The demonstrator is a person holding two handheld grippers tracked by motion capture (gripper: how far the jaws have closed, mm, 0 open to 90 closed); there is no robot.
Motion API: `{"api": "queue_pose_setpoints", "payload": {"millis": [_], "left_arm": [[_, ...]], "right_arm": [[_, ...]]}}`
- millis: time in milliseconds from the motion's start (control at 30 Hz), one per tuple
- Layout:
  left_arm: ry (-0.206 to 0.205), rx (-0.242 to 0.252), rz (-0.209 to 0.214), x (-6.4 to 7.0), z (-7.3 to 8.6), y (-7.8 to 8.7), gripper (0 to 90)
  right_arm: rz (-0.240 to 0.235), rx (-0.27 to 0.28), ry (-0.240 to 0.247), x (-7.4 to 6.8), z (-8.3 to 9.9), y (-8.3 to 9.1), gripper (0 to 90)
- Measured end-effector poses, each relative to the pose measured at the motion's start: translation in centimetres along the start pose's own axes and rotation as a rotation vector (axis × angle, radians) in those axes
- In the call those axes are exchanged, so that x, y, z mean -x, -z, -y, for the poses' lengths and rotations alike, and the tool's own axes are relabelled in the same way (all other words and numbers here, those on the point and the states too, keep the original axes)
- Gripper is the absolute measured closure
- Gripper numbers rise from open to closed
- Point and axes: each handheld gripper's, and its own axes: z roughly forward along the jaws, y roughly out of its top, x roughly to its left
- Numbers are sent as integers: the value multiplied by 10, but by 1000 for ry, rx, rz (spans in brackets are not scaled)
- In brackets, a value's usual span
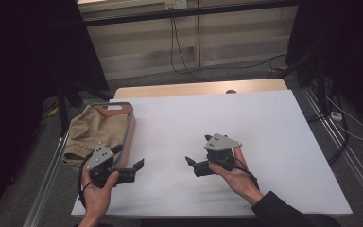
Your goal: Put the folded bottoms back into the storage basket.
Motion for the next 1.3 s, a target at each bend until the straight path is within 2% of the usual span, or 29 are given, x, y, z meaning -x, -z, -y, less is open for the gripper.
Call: {"api": "queue_pose_setpoints", "payload": {"millis": [200,233,300,333,500,567,700,767,833,867,1033,1300], "left_arm": [[-23,-29,17,14,2,-16,55],[-41,-36,19,16,2,-19,55],[-36,-44,23,20,3,-25,55],[-47,-51,25,20,3,-26,55],[-34,-46,33,24,6,-34,55],[-32,-44,23,28,10,-38,55],[-17,-41,2,29,18,-39,60],[9,-31,25,28,23,-40,61],[-2,-43,19,28,26,-40,61],[4,-45,28,28,27,-40,60],[3,-34,34,31,31,-39,60],[36,-28,40,29,36,-38,59]], "right_arm": [[21,-8,-23,10,10,10,39],[24,-12,-22,10,11,11,39],[27,-15,-23,11,15,14,39],[31,-14,-25,12,16,16,39],[48,-5,-29,16,20,25,39],[58,5,-48,21,23,31,39],[79,7,-50,26,28,38,39],[86,2,-55,27,31,42,39],[96,0,-63,28,35,45,39],[99,-3,-59,29,37,48,39],[122,0,-68,34,41,56,39],[189,4,-86,40,53,74,39]]}}
